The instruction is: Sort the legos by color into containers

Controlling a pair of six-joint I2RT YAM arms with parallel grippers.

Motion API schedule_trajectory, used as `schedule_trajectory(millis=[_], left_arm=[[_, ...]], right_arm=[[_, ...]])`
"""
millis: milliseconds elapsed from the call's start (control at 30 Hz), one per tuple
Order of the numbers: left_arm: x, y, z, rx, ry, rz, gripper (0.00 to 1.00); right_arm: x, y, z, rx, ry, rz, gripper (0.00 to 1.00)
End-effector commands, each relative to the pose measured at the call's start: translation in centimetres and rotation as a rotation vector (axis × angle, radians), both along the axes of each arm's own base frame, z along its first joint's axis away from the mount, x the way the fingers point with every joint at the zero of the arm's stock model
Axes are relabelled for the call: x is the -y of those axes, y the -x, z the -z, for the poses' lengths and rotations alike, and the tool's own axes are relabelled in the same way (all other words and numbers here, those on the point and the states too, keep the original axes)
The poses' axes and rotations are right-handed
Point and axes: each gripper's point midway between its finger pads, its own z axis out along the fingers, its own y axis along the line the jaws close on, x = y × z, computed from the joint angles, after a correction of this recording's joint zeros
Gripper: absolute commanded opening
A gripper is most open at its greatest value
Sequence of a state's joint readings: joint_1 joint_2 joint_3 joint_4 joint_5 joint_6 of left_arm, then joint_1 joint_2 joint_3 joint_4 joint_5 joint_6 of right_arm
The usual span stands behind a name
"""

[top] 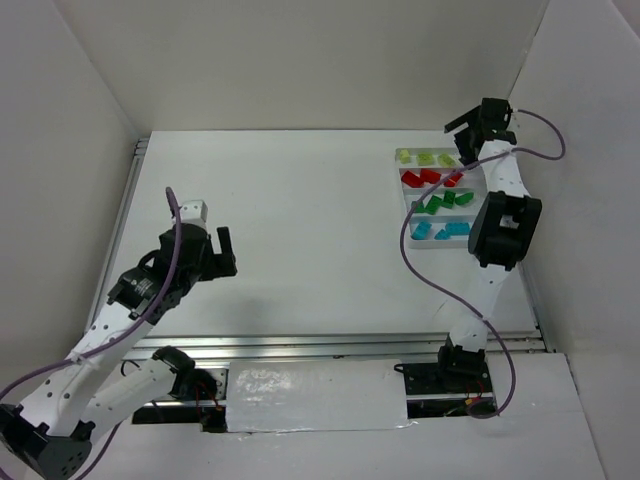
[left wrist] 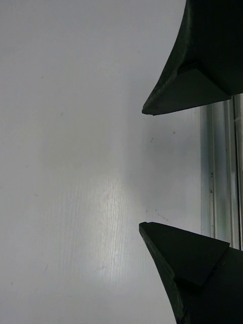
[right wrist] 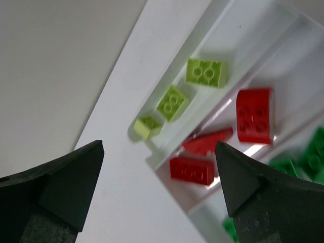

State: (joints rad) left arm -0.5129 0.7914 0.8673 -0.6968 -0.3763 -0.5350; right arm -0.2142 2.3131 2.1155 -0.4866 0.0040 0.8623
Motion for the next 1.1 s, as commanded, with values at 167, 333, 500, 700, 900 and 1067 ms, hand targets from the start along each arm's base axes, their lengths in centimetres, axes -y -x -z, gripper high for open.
schedule_trajectory(millis=[167,333,500,700,900,1067], left_arm=[[-6.0,-4.0,-4.4,0.061,0.028,-0.322,1.0],[-8.1,-4.4,-9.8,0.16,-0.007,-0.423,1.0],[-9.5,-3.0,-14.2,0.257,-0.015,-0.451,1.0],[-11.1,1.2,-16.4,0.334,-0.035,-0.452,0.99],[-12.6,5.4,-15.7,0.382,-0.042,-0.466,1.0],[-12.7,6.8,-15.3,0.432,-0.015,-0.448,1.0]], right_arm=[[-7.4,17.0,-22.1,0.231,0.377,-0.243,1.0],[-10.5,26.6,-21.1,0.25,0.433,-0.357,1.0],[-12.7,37.2,-25.9,0.481,0.513,-0.36,1.0],[-16.0,46.3,-26.9,0.706,0.456,-0.603,1.0],[-13.1,50.5,-24.8,0.62,0.529,-0.593,1.0],[-11.3,51.6,-24.6,0.608,0.545,-0.535,1.0]])
